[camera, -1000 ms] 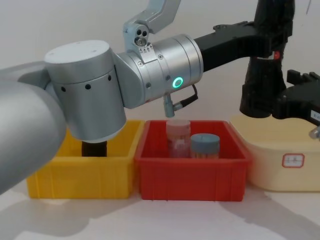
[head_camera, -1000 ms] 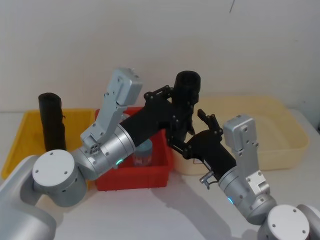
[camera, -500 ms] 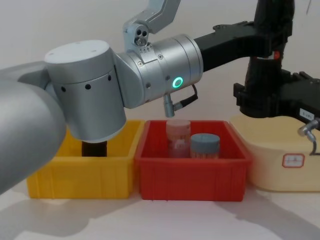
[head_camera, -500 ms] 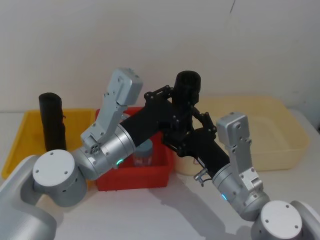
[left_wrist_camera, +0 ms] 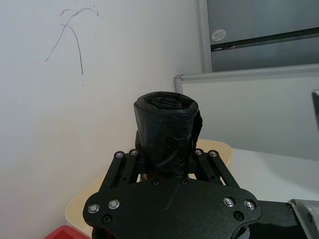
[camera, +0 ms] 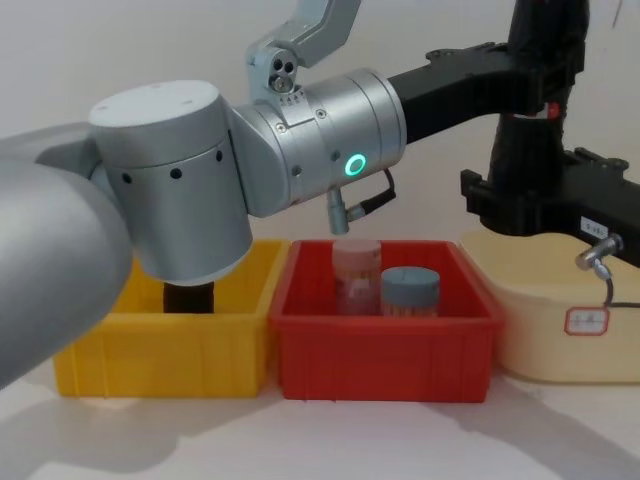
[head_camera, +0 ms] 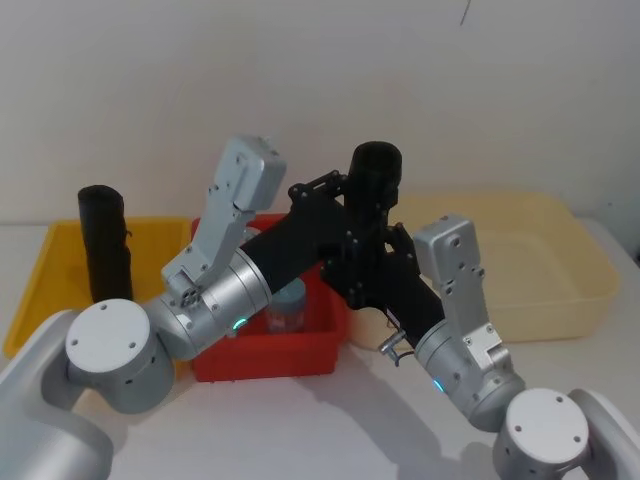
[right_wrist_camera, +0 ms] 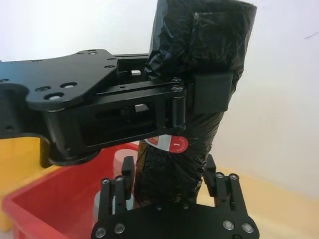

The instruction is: Pick up the garbage bag with the one hand and transfer it to the other hand.

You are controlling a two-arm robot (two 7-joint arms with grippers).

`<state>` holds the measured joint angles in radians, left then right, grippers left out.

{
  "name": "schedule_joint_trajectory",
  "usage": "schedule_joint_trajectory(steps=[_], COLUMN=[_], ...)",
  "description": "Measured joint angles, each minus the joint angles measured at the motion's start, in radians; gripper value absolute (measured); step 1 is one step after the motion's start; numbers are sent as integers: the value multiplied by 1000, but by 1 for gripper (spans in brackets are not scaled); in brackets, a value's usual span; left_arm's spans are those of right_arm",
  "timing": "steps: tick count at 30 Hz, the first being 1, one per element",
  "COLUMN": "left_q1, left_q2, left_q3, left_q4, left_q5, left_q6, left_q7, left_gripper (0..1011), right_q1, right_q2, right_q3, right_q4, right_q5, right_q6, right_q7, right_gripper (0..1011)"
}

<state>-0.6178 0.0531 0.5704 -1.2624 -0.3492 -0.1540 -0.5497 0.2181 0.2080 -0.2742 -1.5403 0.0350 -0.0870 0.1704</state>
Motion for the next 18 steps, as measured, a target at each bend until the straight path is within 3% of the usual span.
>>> schedule_joint_trajectory(steps=[10, 15, 18], left_q1=[0, 0, 0], left_q2=[0, 0, 0], left_q3=[0, 0, 0], left_q4=[0, 0, 0], left_q5=[0, 0, 0], left_q6=[0, 0, 0], left_q7=[0, 0, 0], left_gripper=[411, 411, 496], right_q1=[11, 12, 12], right_q2=[-11, -14, -16], right_q3=[4, 8, 11], right_q4=[12, 14, 14], right_q5=[-12, -15, -15], right_q6=[11, 11, 11], right_q7=[-1, 4, 7], right_gripper=[547, 535, 531])
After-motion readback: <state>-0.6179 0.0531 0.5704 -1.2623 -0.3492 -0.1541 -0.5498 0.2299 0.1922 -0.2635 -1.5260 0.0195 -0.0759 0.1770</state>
